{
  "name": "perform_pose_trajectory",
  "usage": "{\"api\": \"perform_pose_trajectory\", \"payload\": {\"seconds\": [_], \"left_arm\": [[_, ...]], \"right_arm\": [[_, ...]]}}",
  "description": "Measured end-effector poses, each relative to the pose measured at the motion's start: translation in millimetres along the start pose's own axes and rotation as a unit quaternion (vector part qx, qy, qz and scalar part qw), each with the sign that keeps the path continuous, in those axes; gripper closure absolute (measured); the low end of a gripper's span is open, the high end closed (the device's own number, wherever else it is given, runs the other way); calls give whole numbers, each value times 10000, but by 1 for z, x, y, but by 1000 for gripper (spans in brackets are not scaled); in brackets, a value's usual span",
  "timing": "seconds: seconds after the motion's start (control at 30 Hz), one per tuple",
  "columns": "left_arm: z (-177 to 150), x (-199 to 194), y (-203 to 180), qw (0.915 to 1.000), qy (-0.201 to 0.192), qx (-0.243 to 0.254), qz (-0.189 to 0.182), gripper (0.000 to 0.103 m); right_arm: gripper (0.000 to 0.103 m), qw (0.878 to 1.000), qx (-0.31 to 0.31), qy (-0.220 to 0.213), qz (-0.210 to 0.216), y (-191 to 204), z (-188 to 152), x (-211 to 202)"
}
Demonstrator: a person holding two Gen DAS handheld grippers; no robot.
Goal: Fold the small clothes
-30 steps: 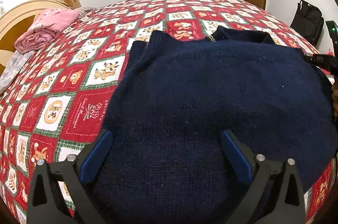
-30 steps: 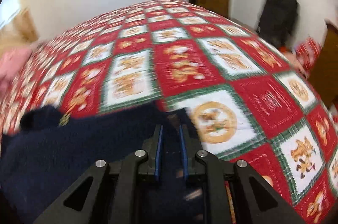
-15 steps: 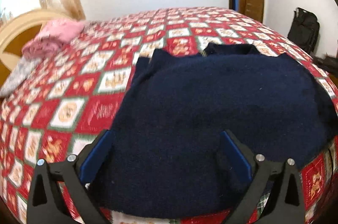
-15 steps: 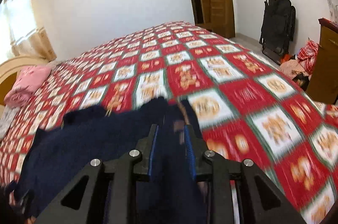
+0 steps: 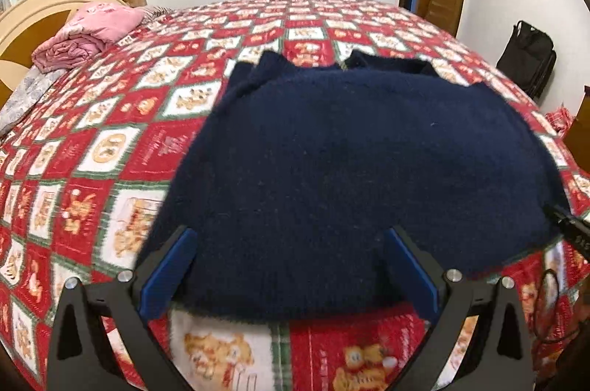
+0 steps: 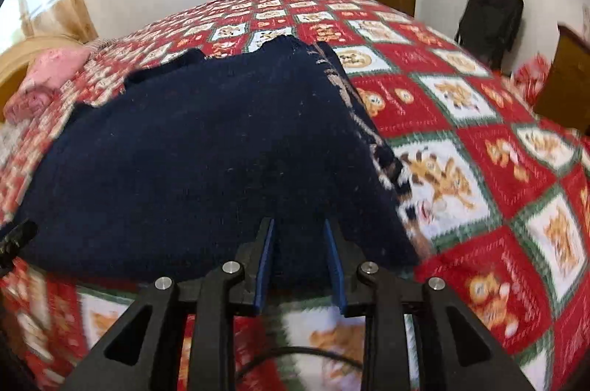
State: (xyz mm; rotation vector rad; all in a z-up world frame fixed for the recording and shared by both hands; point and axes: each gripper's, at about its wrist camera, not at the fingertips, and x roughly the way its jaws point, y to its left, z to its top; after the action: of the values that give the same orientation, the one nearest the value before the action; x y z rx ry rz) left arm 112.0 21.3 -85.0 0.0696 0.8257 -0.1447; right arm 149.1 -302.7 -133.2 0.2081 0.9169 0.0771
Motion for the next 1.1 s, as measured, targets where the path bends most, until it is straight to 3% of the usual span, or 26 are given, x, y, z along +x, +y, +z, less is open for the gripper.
{"api": "perform_pose_trajectory", "payload": {"seconds": [0.1, 0.3, 0.43, 0.57, 0.7, 0.8, 0.97, 1.1], "left_arm": [[3, -18, 8, 9997, -127, -178, 56, 0], [5, -40, 21, 9971, -37, -733, -185, 0], [2, -55, 20, 9965, -152, -767, -305, 0], [0, -67, 15, 9969, -295, -641, -351, 0], [1, -73, 16, 9959, -362, -687, -467, 0], [0, -74, 16, 9960, -405, -654, -465, 0], [-2, -64, 22, 9959, -331, -714, -446, 0], [-7, -56, 27, 9959, -319, -763, -369, 0]], "right_arm": [[74, 9989, 9, -397, 230, 8, 2, -33], [74, 9935, 186, -900, 668, 25, -5, -83], [74, 9853, 393, -1254, 1090, 31, -14, -102], [74, 9705, 769, -1203, 1945, 29, -13, -108], [74, 9442, 1556, -750, 2804, 21, -11, -99], [74, 9453, 1718, -586, 2711, 20, -11, -92], [74, 9544, 1395, -336, 2616, 32, -13, -86], [74, 9614, 1013, -398, 2526, 38, -10, -94]]}}
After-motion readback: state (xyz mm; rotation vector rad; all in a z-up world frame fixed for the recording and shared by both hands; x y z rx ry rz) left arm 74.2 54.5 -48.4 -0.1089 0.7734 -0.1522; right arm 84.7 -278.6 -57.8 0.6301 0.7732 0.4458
